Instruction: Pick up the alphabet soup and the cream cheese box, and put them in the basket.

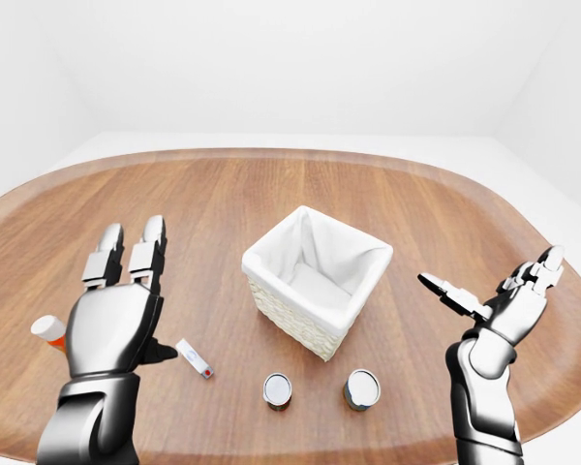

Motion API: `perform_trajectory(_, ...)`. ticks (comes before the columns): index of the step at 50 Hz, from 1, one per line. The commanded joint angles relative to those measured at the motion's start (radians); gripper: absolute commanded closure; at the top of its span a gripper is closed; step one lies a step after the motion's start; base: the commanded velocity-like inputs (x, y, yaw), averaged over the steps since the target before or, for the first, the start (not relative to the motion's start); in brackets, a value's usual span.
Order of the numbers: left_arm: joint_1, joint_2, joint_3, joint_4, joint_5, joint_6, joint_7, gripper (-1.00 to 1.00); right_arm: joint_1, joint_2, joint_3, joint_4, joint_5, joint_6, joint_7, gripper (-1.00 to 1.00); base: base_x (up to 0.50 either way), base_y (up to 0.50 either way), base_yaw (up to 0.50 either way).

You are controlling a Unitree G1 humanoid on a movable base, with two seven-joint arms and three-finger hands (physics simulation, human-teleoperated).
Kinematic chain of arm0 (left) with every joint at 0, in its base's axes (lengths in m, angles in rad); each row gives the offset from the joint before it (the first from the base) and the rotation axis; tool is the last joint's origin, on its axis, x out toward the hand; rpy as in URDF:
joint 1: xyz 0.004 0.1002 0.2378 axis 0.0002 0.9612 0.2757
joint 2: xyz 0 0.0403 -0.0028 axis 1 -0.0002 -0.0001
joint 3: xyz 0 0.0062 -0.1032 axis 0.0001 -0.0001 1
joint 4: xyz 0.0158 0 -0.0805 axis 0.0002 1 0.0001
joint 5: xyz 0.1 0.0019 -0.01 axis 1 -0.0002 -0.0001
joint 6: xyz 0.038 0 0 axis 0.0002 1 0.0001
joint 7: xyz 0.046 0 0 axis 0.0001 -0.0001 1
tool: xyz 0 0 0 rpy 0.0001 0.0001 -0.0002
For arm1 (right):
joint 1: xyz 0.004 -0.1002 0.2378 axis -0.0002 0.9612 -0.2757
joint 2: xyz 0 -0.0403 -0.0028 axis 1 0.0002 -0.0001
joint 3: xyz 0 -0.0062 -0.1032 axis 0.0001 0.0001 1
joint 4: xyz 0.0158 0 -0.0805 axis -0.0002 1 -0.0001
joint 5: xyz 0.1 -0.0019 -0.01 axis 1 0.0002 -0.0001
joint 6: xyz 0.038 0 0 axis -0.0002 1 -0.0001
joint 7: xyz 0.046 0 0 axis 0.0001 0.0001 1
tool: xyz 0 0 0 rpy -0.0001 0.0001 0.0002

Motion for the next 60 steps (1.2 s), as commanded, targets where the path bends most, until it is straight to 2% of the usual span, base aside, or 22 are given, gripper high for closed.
perform_trajectory(1, 0.074, -0.028, -0.016, 0.089, 0.130, 0.000, 0.079, -1.00, -0.002, 0.000, 0.000, 0.001, 0.000, 0.000, 0.000, -1.00, 0.00, 0.00, 0.00)
perform_trajectory(6, 0.094, -0.016, -0.022, 0.103, 0.164, 0.000, 0.106, -1.00, 0.001, 0.001, 0.001, -0.007, 0.000, 0.000, 0.000, -1.00, 0.00, 0.00, 0.00)
perform_trajectory(15, 0.128, -0.025, -0.035, 0.142, 0.195, 0.000, 0.142, -1.00, -0.001, -0.001, 0.000, 0.001, 0.000, 0.000, 0.000, -1.00, 0.00, 0.00, 0.00)
perform_trajectory(31, 0.177, -0.022, -0.124, 0.180, 0.273, 0.000, 0.216, -1.00, -0.002, -0.001, 0.000, 0.004, -0.003, 0.000, 0.000, -1.00, 0.00, 0.00, 0.00)
perform_trajectory(39, 0.204, -0.016, -0.192, 0.155, 0.298, 0.000, 0.240, -1.00, 0.001, 0.000, -0.002, 0.000, 0.003, 0.000, 0.000, -1.00, 0.00, 0.00, 0.00)
perform_trajectory(40, 0.199, -0.016, -0.193, 0.132, 0.284, 0.000, 0.207, -1.00, -0.001, -0.001, -0.002, 0.004, 0.004, 0.000, 0.000, -1.00, 0.00, 0.00, 0.00)
perform_trajectory(43, 0.196, -0.004, -0.195, 0.177, 0.307, 0.000, 0.254, -1.00, -0.004, -0.002, -0.001, 0.007, -0.004, 0.000, 0.000, -1.00, 0.00, 0.00, 0.00)
perform_trajectory(44, 0.187, -0.002, -0.190, 0.157, 0.286, 0.000, 0.219, -1.00, -0.003, -0.002, -0.001, 0.003, -0.011, 0.000, 0.000, -1.00, 0.00, 0.00, 0.00)
perform_trajectory(47, 0.198, -0.006, -0.194, 0.169, 0.293, 0.000, 0.238, -1.00, -0.008, -0.004, 0.000, 0.003, -0.022, 0.000, 0.000, -1.00, 0.00, 0.00, 0.00)
perform_trajectory(60, 0.199, -0.003, -0.196, 0.169, 0.293, 0.000, 0.239, -1.00, -0.008, -0.004, 0.000, 0.001, -0.022, 0.000, 0.000, -1.00, 0.00, 0.00, 0.00)
